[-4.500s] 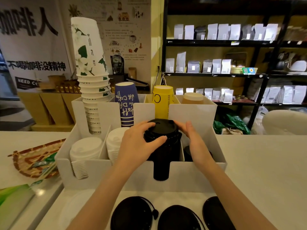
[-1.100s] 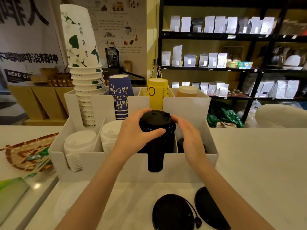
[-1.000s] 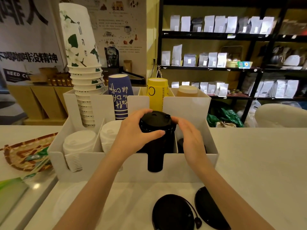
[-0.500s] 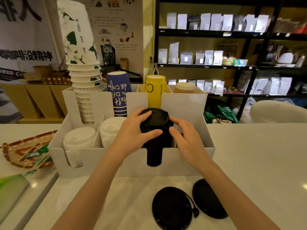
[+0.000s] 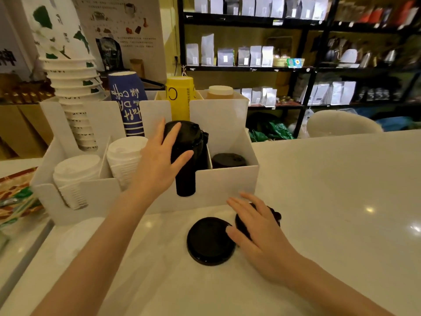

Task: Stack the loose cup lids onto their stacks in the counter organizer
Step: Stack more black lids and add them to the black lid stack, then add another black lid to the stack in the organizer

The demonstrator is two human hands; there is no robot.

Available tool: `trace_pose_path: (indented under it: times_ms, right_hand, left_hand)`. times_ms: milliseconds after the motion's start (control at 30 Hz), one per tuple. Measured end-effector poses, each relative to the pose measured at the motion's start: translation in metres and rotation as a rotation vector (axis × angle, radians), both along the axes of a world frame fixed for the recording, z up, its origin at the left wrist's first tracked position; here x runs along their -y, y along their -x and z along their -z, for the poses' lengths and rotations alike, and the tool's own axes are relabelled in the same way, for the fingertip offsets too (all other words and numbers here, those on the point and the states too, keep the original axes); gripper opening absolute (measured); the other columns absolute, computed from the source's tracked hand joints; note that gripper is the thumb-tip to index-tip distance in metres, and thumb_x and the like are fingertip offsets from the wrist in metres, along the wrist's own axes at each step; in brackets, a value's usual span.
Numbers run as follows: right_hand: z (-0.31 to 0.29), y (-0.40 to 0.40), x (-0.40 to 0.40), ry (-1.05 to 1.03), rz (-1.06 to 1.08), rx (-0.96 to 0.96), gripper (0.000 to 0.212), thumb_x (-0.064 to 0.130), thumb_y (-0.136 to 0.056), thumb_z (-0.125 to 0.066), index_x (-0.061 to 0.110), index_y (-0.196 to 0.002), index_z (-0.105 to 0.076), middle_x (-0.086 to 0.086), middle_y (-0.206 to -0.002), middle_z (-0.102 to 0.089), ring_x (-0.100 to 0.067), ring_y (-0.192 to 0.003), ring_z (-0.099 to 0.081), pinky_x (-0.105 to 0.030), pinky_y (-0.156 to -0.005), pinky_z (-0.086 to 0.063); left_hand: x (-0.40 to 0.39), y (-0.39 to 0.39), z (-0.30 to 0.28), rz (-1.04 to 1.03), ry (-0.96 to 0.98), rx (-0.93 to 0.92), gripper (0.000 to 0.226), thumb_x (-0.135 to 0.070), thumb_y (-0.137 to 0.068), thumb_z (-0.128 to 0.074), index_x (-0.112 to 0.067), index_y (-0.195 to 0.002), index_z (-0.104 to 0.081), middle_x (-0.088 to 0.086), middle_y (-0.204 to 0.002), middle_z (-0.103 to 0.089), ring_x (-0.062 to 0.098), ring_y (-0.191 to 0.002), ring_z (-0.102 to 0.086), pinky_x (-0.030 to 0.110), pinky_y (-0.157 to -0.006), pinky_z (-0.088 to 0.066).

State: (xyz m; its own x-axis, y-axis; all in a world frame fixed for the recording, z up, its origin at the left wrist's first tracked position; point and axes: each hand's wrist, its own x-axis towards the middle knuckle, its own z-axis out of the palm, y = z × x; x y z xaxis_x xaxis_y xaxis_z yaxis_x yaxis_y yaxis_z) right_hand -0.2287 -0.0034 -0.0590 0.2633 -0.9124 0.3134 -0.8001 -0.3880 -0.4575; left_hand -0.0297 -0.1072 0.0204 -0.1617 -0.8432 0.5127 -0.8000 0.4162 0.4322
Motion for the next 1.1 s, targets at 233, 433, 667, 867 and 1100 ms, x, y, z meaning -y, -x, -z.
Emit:
trace_pose_path:
  times_ms: [233,433,667,867,1100]
  right_hand:
    - [0.013,-0.001,-0.004,0.007,0.003,-0.119,0.063,0.058,-0.081,-0.019,0.027,-0.133,-0.036,0.010,-0.142,-0.040,-0.005,-0.136,-0.011,-0.026,-0.111,-0.005]
    - [0.017,-0.001,-0.003,0.038,0.013,-0.062,0.053,0.054,-0.081,-0.027,0.025,-0.121,-0.048,0.008,-0.122,-0.057,-0.009,-0.128,-0.027,-0.026,-0.107,-0.017]
    - [0.017,-0.002,-0.006,0.021,0.028,-0.043,0.056,0.054,-0.079,-0.026,0.023,-0.119,-0.050,0.006,-0.116,-0.059,-0.010,-0.124,-0.034,-0.024,-0.103,-0.016]
    - [0.014,-0.002,-0.006,0.028,0.018,-0.064,0.056,0.053,-0.080,-0.025,0.024,-0.120,-0.052,0.006,-0.116,-0.061,-0.008,-0.119,-0.039,-0.026,-0.107,-0.013]
    - [-0.020,-0.005,0.006,-0.003,0.019,0.234,0.029,0.036,-0.087,-0.042,0.030,-0.108,-0.062,0.021,-0.087,-0.061,0.007,-0.090,-0.051,-0.020,-0.090,-0.037]
  left_hand:
    - [-0.040,0.006,0.032,0.176,0.268,0.208,0.053,-0.043,-0.086,-0.040,-0.016,-0.132,-0.037,0.007,-0.143,-0.039,0.014,-0.135,-0.023,0.031,-0.112,-0.017]
    - [-0.080,-0.006,0.073,0.387,-0.184,0.153,0.075,-0.072,-0.071,-0.033,-0.033,-0.135,-0.027,-0.022,-0.136,-0.025,-0.011,-0.123,-0.018,0.016,-0.105,-0.017]
    - [-0.087,-0.008,0.090,0.389,-0.418,0.149,0.099,-0.075,-0.053,-0.054,-0.032,-0.137,-0.023,-0.012,-0.146,-0.030,-0.002,-0.129,-0.026,0.016,-0.106,-0.019]
    - [-0.083,-0.008,0.082,0.387,-0.428,0.062,0.081,-0.053,-0.060,-0.072,-0.030,-0.130,-0.038,-0.020,-0.126,-0.045,-0.005,-0.112,-0.040,-0.001,-0.087,-0.026]
    - [-0.074,-0.008,0.040,0.390,-0.325,0.010,0.068,-0.050,-0.058,-0.074,-0.032,-0.119,-0.051,-0.015,-0.119,-0.055,-0.002,-0.107,-0.048,0.006,-0.085,-0.034]
